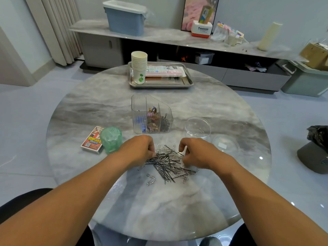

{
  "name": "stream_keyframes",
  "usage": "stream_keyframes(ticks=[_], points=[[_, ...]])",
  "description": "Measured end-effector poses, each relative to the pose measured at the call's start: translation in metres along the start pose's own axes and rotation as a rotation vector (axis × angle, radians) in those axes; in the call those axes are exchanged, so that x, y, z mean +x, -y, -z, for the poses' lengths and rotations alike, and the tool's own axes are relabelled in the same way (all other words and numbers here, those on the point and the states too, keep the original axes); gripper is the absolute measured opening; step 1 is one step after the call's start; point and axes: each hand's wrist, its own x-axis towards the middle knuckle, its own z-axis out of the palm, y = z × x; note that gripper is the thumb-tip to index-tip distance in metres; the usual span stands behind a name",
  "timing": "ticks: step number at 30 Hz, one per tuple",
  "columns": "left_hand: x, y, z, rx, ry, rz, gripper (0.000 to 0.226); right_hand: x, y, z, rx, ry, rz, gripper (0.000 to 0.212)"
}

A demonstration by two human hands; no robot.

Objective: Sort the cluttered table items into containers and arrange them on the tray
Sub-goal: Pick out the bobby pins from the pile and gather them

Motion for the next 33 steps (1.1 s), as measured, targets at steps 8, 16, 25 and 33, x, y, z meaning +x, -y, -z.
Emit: stream_keyframes(ticks=[8, 16, 25, 33], points=[[-0.002, 0.001, 0.003, -0.016, -0.037, 0.041, 0.019, -0.001, -0.002, 0.002, 0.165, -0.004, -0.016, 0.014], [-0.008, -0.002, 0.004, 0.008, 0.118, -0.004, 0.030, 0.001, -0.001, -0.002, 0.097, -0.082, -0.067, 0.003], [-0.005, -0.010, -0.013, 0.156, 0.091, -0.138, 0.018, 0.001, 0.016, -0.018, -0.011, -0.039, -0.081, 0.061], [0.001, -0.002, -0.016, 0.200, 0.075, -0.158, 0.013, 0.002, 0.041, -0.034, -0.218, -0.063, -0.008, 0.058]])
